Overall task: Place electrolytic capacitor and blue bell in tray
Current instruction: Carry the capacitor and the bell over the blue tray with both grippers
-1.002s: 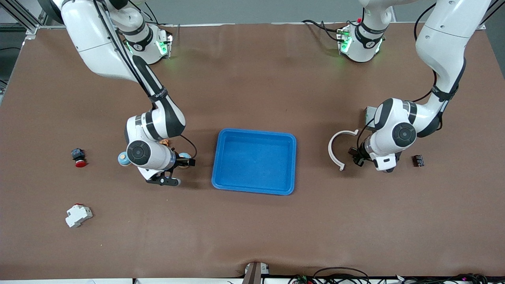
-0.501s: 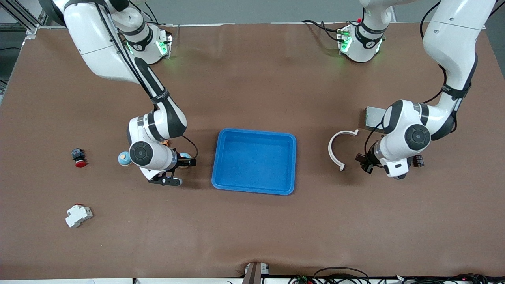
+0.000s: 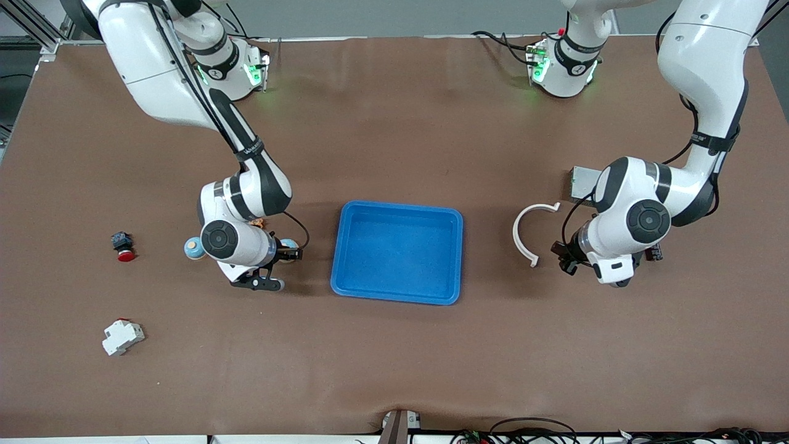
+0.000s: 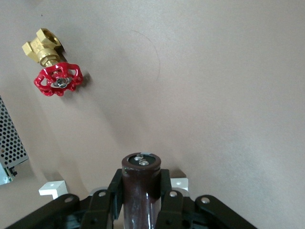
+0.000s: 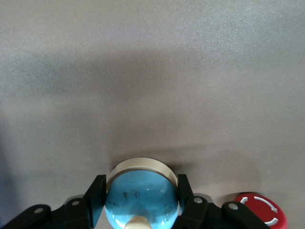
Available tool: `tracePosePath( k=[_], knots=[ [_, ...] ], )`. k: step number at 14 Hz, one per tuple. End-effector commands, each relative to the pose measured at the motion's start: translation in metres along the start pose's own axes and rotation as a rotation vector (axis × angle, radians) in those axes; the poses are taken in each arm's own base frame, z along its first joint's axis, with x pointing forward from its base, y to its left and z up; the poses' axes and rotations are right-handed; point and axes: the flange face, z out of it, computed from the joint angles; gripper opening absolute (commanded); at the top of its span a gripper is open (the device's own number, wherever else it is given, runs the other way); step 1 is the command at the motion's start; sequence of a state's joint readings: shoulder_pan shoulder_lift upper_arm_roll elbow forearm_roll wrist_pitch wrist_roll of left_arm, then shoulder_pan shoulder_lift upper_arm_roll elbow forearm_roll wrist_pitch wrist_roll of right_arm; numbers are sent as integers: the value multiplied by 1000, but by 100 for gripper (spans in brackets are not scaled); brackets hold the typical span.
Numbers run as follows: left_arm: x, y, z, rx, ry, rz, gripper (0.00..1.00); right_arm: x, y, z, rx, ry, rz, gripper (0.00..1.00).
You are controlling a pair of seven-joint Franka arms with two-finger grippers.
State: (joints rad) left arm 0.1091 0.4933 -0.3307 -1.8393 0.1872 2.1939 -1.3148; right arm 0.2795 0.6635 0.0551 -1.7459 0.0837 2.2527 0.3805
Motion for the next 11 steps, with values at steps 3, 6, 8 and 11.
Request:
tracePosePath(
  k=[3,6,8,11],
  knots=[
    [-26,20,-45,-13,12,42,0,-2,-7,-9,4,-6,4,3],
    [-55,26,-52,-16,31,94,0,-1,-12,-28,-1,-32,0,2],
    [-60,31,-59,-30,39,106,0,-2,-18,-53,16,-44,9,2],
    [-77,41,-69,-53,48,137,0,-4,-27,-78,73,-66,71,2]
  ],
)
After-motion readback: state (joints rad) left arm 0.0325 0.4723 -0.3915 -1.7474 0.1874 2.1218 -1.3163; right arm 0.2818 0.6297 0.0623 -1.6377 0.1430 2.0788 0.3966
